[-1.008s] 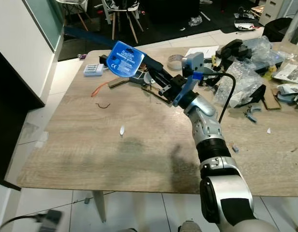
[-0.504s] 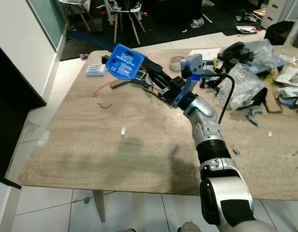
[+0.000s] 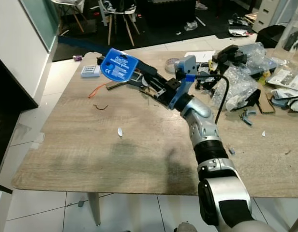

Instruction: Picking trash to rubbish bin

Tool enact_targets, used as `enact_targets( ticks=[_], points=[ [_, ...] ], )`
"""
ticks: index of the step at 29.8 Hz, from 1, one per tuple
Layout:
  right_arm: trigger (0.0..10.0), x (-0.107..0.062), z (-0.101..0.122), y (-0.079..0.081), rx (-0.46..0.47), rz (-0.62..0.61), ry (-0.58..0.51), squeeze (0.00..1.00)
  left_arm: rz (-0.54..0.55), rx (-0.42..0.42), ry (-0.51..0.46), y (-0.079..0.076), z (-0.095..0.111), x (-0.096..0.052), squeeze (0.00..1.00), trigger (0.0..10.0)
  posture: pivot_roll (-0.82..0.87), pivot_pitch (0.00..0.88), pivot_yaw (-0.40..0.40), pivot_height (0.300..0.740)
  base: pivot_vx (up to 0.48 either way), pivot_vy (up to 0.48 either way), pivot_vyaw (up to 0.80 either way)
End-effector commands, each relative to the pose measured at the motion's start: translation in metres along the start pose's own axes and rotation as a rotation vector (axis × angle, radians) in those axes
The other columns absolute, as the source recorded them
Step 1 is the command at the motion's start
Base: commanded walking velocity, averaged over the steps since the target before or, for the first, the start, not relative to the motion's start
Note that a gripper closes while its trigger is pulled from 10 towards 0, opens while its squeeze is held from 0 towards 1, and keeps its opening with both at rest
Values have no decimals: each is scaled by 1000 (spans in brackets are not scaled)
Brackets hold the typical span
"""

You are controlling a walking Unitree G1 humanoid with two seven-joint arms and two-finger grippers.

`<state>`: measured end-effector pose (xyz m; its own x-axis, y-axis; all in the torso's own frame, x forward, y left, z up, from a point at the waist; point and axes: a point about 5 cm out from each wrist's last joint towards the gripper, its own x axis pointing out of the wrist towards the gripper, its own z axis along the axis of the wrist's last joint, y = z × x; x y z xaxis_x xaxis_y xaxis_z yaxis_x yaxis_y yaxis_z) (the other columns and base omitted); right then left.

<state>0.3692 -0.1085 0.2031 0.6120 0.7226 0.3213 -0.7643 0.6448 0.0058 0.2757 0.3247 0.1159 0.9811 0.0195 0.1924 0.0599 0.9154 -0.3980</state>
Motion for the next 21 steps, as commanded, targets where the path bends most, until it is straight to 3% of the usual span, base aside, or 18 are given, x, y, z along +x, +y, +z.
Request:
enact_targets(
  ticks=[1,2,3,4,5,7,9,14,16,17,18,20,21],
  points=[
    [0,0,0,0,-5,6,8,0,-219,-92,-33,-29,3,1,0,10000,11,51,70,740,0,0,0],
    [0,0,0,0,-5,6,8,0,-219,-92,-33,-29,3,1,0,10000,11,51,70,740,0,0,0],
    [0,0,1,0,-6,6,7,0,-328,-138,-38,-47,1,0,0,10000,11,51,69,740,0,0,0],
    [0,0,1,0,-6,6,7,0,-328,-138,-38,-47,1,0,0,10000,11,51,69,740,0,0,0],
    [0,0,1,-1,-7,6,7,0,-447,-195,-38,-66,-3,-2,0,10000,12,51,67,740,0,0,0],
    [0,0,1,-1,-7,6,7,0,-447,-195,-38,-66,-3,-2,0,10000,12,51,67,740,0,0,0],
    [0,1,2,-1,-10,8,8,0,-644,-436,-58,-105,-14,-8,0,10000,11,51,67,740,0,0,0],
    [0,2,2,0,-12,10,9,0,-683,-541,-52,-121,-25,-10,0,10000,12,49,63,740,0,0,0],
    [0,3,2,0,-16,18,12,0,-728,-679,-42,-144,-36,-13,0,10000,9,45,62,740,0,0,0],
    [0,3,2,0,-16,18,12,0,-728,-679,-42,-144,-36,-13,0,10000,9,45,62,740,0,0,0],
    [0,3,3,0,-18,20,14,0,-744,-725,-35,-154,-41,-15,0,10000,8,43,60,740,0,0,0],
    [0,3,3,0,-18,20,14,0,-744,-725,-35,-154,-41,-15,0,10000,8,43,60,740,0,0,0],
    [0,3,3,-1,-21,22,15,0,-740,-770,-12,-167,-50,-14,0,10000,3,40,57,740,0,0,0]
  ],
)
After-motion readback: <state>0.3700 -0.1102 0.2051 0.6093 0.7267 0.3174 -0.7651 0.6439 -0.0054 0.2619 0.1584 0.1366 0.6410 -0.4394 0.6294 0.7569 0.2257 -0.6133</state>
